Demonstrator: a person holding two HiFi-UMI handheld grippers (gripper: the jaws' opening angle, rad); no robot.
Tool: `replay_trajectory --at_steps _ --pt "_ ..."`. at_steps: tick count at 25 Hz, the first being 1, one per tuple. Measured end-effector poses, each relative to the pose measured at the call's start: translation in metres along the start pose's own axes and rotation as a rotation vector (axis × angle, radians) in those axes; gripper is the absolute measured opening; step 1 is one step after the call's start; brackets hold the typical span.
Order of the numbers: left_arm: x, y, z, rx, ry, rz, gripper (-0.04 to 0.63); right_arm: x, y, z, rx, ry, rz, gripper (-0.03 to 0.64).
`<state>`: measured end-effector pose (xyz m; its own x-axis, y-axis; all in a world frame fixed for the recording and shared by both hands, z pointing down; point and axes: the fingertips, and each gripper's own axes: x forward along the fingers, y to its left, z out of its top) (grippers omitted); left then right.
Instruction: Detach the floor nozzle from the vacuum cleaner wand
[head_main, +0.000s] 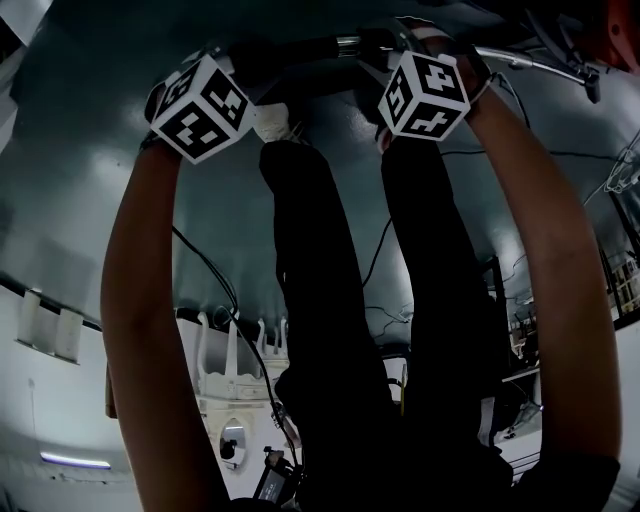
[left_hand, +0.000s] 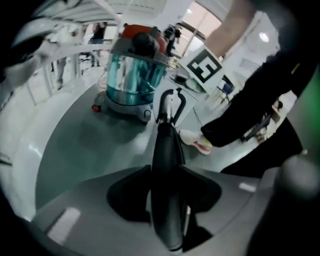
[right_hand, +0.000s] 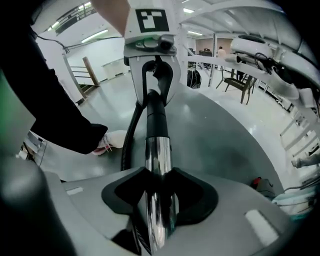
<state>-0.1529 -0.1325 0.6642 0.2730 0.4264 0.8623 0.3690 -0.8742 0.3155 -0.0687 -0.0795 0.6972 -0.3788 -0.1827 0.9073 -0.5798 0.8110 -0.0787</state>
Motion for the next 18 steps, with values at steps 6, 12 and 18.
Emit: replay_trajectory --at_steps 6,12,18 --pt "0.013 -0.007 0.059 0.092 -0.064 0.036 0.168 -0.001 0.001 0.001 -0.010 0.011 -0.005 0.172" --pt "0.034 -0.015 0.055 0.140 0.034 -0.028 0.155 -0.006 0.004 -0.001 -0.012 -0.010 -0.014 0.173" --pt "0.033 -0.016 0.049 0.128 0.040 -0.019 0.149 -0.009 0.006 0.001 -0.028 -0.037 -0.017 0.172"
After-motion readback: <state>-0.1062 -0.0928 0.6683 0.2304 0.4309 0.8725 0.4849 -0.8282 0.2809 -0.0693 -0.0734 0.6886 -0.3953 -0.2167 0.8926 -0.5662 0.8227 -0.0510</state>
